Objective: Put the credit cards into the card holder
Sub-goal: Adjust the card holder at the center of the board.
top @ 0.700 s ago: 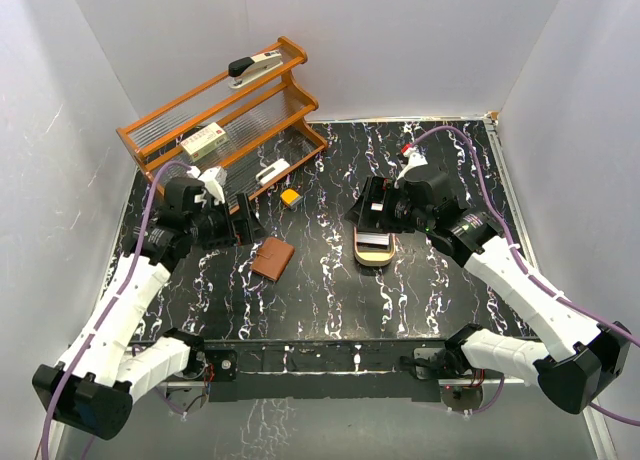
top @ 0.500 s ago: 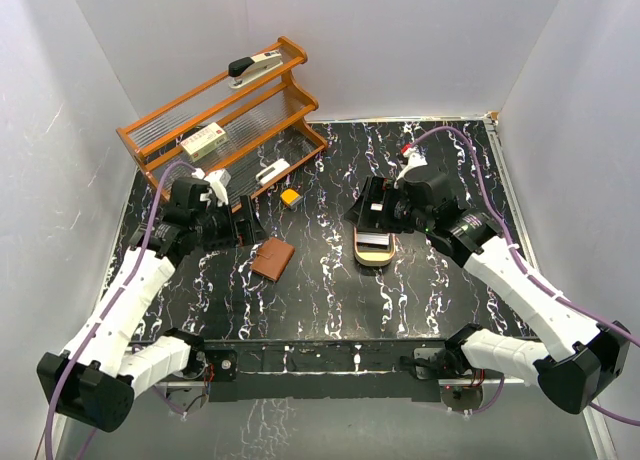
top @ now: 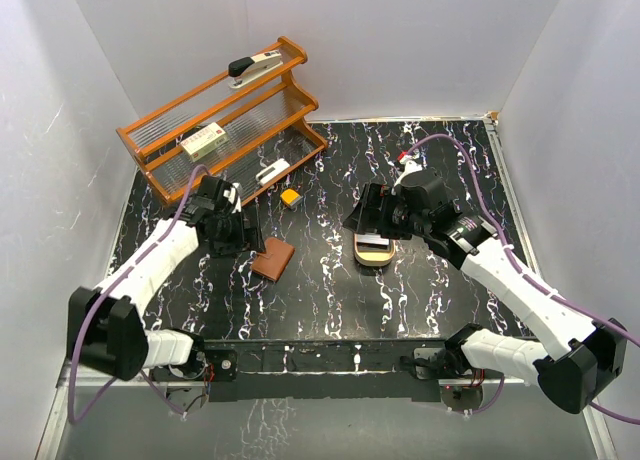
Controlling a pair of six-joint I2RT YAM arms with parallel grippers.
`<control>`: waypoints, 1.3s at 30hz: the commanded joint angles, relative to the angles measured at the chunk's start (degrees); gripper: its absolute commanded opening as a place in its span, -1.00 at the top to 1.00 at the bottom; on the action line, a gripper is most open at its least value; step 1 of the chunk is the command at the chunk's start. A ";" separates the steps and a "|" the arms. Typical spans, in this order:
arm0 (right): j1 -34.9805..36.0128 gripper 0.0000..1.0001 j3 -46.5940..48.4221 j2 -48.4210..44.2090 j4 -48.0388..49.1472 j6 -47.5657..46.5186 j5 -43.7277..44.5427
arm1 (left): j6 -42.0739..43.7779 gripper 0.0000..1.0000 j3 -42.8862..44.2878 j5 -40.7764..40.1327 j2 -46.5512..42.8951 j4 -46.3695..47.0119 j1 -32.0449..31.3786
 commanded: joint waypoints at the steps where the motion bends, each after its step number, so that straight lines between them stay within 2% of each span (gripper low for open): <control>1: -0.37 -0.89 -0.08 0.24 3.61 1.46 -2.11 | 1.70 -0.53 0.17 -0.18 3.56 1.20 0.31; 5: -0.30 -0.80 -1.17 0.58 5.03 2.16 -5.63 | 1.74 -0.47 -1.02 -0.73 5.27 6.00 0.29; 7: -0.30 -0.76 -1.94 0.46 5.65 2.42 -7.00 | 1.98 -0.46 -2.03 1.58 6.72 8.17 0.29; 9: -0.32 -0.73 -2.73 0.39 6.47 2.83 -8.27 | 1.98 -0.36 -2.99 3.97 8.97 9.54 0.23; 12: -0.22 -0.65 -4.24 0.47 8.35 4.94 -9.76 | 1.42 -0.31 -4.38 4.64 11.10 10.72 0.14; 16: 0.51 -0.46 -8.62 0.95 13.96 11.16 -10.02 | 0.10 -0.22 -6.75 5.73 12.49 12.75 -0.03; 18: 1.80 -0.35 -10.86 1.77 17.24 14.18 -9.36 | -0.98 -0.09 -8.11 7.85 12.97 14.59 -0.20; 24: 8.16 0.02 -12.16 8.48 22.90 17.70 -3.98 | -7.06 0.12 -13.87 15.75 12.54 22.33 -1.85; 28: 9.94 0.09 -10.23 15.19 25.95 17.90 -3.53 | -12.80 0.17 -17.77 20.43 9.60 28.63 -1.97; 32: 10.53 0.17 -7.58 21.72 29.28 16.57 -3.80 | -14.04 0.15 -17.38 14.49 5.84 25.05 -1.97; 36: 10.62 0.25 -4.73 29.02 32.25 14.81 -5.64 | -13.91 0.28 -14.19 4.06 3.91 18.59 -1.89; 39: 10.69 0.27 -2.59 33.79 35.15 14.90 -8.21 | -13.83 0.32 -12.11 2.55 4.89 17.51 -1.75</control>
